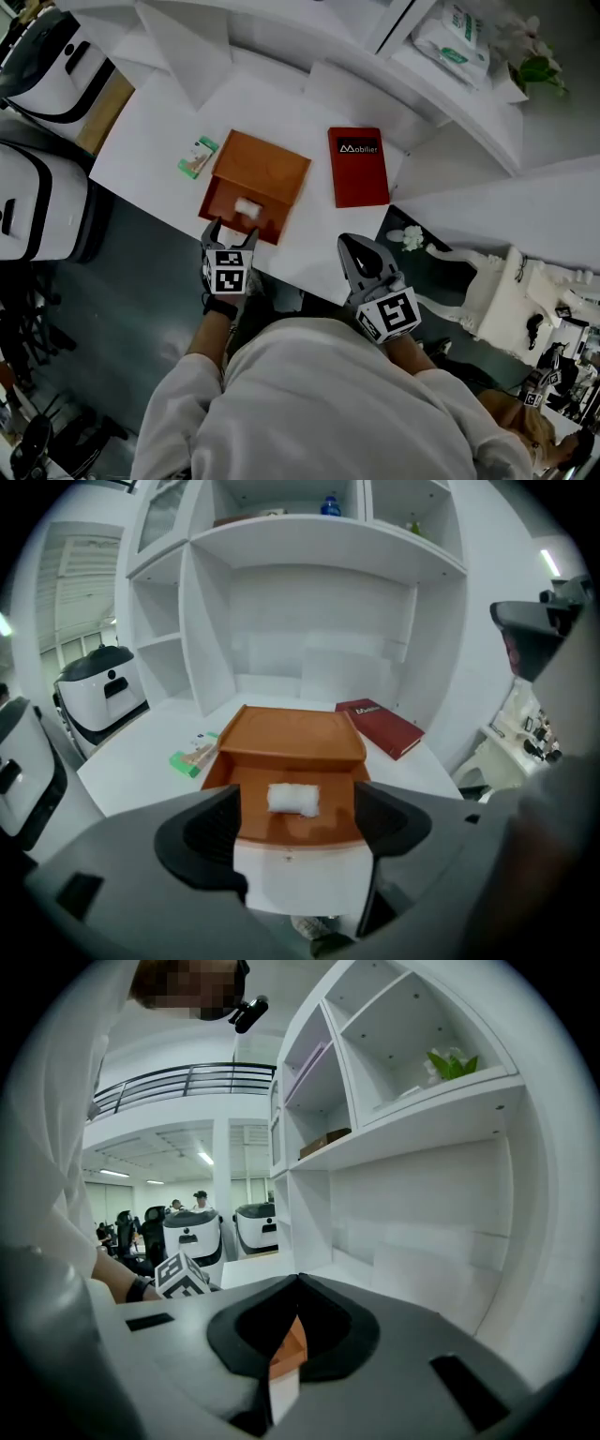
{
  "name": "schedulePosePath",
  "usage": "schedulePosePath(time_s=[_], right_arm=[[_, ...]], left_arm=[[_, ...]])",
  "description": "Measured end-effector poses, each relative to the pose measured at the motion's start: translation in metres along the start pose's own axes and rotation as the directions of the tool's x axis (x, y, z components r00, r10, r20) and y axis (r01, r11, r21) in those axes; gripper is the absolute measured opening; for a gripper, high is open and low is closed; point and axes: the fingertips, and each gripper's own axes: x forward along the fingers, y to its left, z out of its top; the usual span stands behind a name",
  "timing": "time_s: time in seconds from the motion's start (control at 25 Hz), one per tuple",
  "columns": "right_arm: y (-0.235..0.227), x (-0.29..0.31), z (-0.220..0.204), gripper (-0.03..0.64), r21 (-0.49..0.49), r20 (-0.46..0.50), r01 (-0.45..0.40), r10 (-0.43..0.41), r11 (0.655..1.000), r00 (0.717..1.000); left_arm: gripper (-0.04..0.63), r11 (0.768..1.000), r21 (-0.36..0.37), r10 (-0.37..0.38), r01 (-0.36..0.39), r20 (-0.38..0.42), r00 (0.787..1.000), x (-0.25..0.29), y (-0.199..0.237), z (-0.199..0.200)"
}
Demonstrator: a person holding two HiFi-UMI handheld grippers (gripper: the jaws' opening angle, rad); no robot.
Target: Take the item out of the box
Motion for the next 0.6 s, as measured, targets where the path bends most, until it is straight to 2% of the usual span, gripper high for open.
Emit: schedulePosePath(time_s=[0.32, 0.6], right_arm=[[-0.041, 0.004, -0.017, 0.023, 0.035, -0.036, 0.004, -0.002, 0.999, 0.999], [-0.057, 0.02, -0.026, 0.023, 0.047, -0.049, -0.011, 0.013, 0.999, 0.999]], left_arm=[[0.382, 0.997, 0.058, 0.065, -0.056, -0.15, 0.987, 0.057, 0.003, -0.01], [0.382, 0.992, 0.117, 0.079, -0.051, -0.249, 0.965, 0.087, 0.001, -0.022]])
